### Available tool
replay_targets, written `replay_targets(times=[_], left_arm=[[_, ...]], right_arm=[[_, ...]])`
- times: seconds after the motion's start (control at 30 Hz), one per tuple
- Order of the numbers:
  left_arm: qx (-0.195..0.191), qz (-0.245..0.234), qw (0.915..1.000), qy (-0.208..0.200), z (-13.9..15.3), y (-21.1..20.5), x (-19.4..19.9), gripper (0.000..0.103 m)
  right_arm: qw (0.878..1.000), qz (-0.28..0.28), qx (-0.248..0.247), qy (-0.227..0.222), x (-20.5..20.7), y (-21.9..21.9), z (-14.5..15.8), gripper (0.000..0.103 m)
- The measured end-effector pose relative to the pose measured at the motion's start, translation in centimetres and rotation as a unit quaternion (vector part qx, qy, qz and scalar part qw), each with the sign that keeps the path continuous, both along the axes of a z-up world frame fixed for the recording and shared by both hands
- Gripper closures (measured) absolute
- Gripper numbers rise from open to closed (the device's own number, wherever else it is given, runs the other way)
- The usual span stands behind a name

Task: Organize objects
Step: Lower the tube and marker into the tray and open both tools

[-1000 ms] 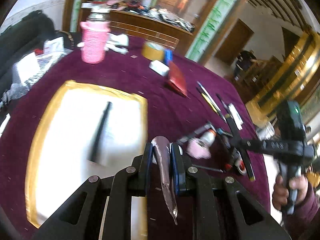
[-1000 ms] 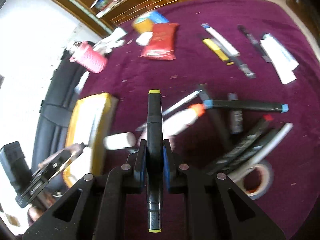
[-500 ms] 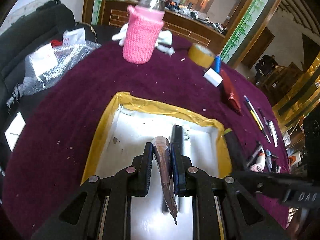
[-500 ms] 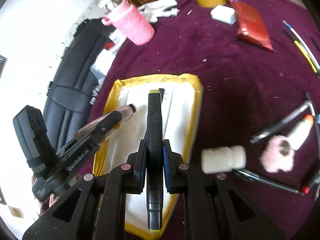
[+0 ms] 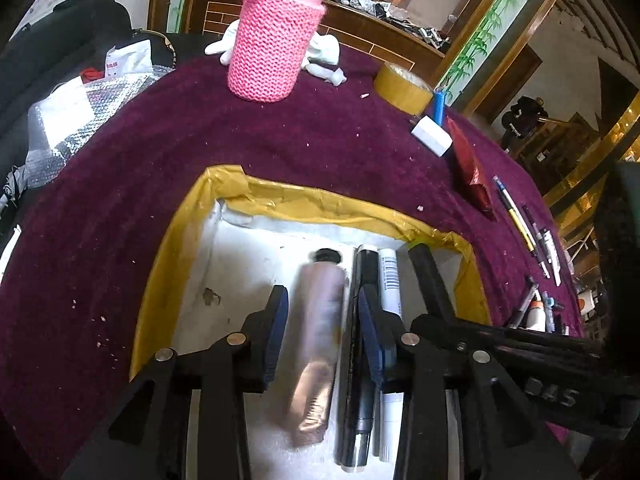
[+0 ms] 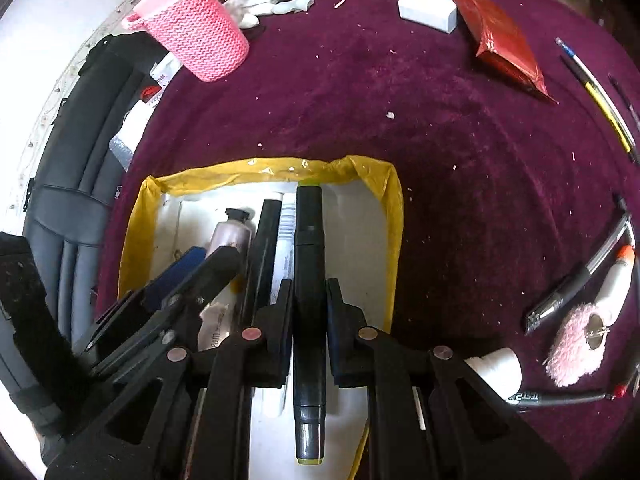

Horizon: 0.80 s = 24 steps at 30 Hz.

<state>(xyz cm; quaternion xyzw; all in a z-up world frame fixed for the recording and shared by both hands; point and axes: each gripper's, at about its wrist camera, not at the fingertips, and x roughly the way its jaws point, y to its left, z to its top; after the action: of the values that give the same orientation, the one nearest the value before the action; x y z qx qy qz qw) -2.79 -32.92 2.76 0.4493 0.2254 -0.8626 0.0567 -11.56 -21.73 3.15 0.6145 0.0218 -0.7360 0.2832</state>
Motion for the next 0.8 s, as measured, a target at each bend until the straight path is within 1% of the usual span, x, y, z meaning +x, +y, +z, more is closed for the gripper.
replay_targets(times=[0.03, 0.1, 0.17, 0.3, 0.4, 0.47, 0.53, 0.6, 0.63, 0.67, 0.7, 0.73, 0.77, 0.8], left_arm=[[0.0, 0.002, 1.0, 0.001, 0.3, -0.2, 0.1, 0.065], [0.004, 0.001, 1.0, 0.007, 0.9, -0.3, 0.5, 0.064], [-0.001, 0.002, 1.0, 0.008, 1.4, -0.3, 0.7, 0.058], [0.012, 0.007, 0.9998, 0.017, 2.1, -0.6, 1.2, 0.057], [0.021, 0.012, 0.9995, 0.022, 2.6, -0.8, 1.6, 0.056], [0.02, 0.013, 0.9994, 0.024, 2.9, -0.8, 1.9, 0.055], [0.018, 0.016, 0.9995, 0.022, 3.0, -0.9, 2.1, 0.054], [0.02, 0.017, 0.9995, 0.018, 3.0, -1.0, 2.3, 0.054], [0.023, 0.019, 0.9994, 0.017, 2.9, -1.1, 2.5, 0.054], [0.025, 0.022, 0.9993, 0.016, 2.9, -1.1, 2.6, 0.054], [0.027, 0.025, 0.9992, 0.015, 2.9, -1.2, 2.7, 0.054], [0.031, 0.027, 0.999, 0.016, 3.1, -1.1, 2.9, 0.054], [0.034, 0.028, 0.9989, 0.019, 3.2, -1.1, 3.1, 0.054], [0.037, 0.032, 0.9986, 0.023, 3.7, -0.8, 3.4, 0.054]], right_arm=[[1.0, -0.003, 0.002, -0.001, -0.1, 0.0, -0.1, 0.091], [1.0, -0.006, 0.005, 0.0, -0.1, 0.1, 0.1, 0.091], [1.0, -0.008, 0.016, 0.008, -0.1, 0.1, 0.2, 0.09], [1.0, -0.01, 0.026, 0.015, 0.1, 0.0, 0.6, 0.086], [1.0, -0.013, 0.02, 0.018, 0.2, 0.3, 1.1, 0.085], [0.999, -0.018, 0.011, 0.024, 0.3, 0.8, 2.0, 0.085], [0.999, -0.026, 0.012, 0.045, 0.4, 1.7, 3.3, 0.084], [0.997, -0.034, 0.013, 0.073, 1.0, 3.5, 4.9, 0.081], [0.995, -0.04, 0.018, 0.091, 1.3, 4.4, 5.6, 0.081], [0.991, -0.051, 0.028, 0.12, 1.7, 5.5, 6.4, 0.081], [0.983, -0.07, 0.046, 0.162, 2.3, 7.0, 7.4, 0.08], [0.971, -0.093, 0.072, 0.21, 3.1, 8.5, 8.3, 0.079], [0.961, -0.109, 0.089, 0.239, 3.5, 9.7, 8.8, 0.067], [0.947, -0.13, 0.109, 0.274, 4.0, 11.5, 9.1, 0.055]])
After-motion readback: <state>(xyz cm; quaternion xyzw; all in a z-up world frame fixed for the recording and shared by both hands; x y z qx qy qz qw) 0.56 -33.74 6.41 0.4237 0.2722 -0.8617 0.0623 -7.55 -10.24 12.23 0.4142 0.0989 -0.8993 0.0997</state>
